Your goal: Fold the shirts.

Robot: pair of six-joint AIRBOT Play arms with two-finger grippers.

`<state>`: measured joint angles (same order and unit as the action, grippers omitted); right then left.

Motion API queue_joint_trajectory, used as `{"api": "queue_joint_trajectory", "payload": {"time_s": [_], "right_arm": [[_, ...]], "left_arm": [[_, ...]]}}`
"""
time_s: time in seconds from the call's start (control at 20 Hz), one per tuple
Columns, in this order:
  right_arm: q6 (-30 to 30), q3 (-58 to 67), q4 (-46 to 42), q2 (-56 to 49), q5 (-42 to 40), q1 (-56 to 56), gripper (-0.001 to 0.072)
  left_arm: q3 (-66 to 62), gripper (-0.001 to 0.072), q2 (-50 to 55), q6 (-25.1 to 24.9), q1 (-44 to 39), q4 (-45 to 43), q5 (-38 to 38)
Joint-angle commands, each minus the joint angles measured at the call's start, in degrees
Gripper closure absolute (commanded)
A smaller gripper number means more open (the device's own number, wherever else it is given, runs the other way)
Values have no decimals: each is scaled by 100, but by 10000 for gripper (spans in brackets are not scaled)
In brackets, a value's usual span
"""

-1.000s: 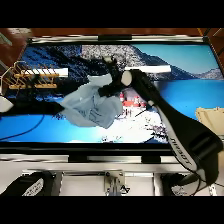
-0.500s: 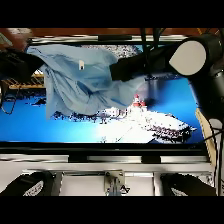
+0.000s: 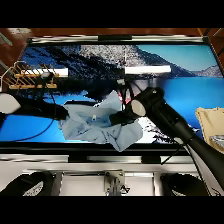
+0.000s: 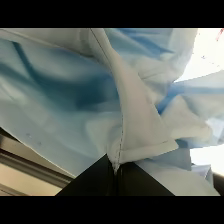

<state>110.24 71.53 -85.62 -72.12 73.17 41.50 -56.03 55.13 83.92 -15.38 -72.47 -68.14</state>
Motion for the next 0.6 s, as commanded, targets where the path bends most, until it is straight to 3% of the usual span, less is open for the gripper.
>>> {"api": "queue_joint_trajectory", "payload": {"time_s": [0.0,0.25,0.3,0.4,0.5,0.55], "right_arm": [[192,-516,463,-225,-417,52,645],[166,-516,579,-540,-481,50,645],[166,-516,575,-546,-481,50,644],[166,-516,570,-546,-481,46,620],[166,-516,568,-544,-437,42,598],[153,-516,584,-540,-387,17,286]], "left_arm": [[1261,650,4,490,-175,356,800],[1239,626,2,439,-151,498,1029],[1200,537,2,391,-140,496,1005],[1152,274,2,380,-129,487,988],[1082,235,0,378,-122,382,813],[1029,235,2,378,-94,297,649]]}}
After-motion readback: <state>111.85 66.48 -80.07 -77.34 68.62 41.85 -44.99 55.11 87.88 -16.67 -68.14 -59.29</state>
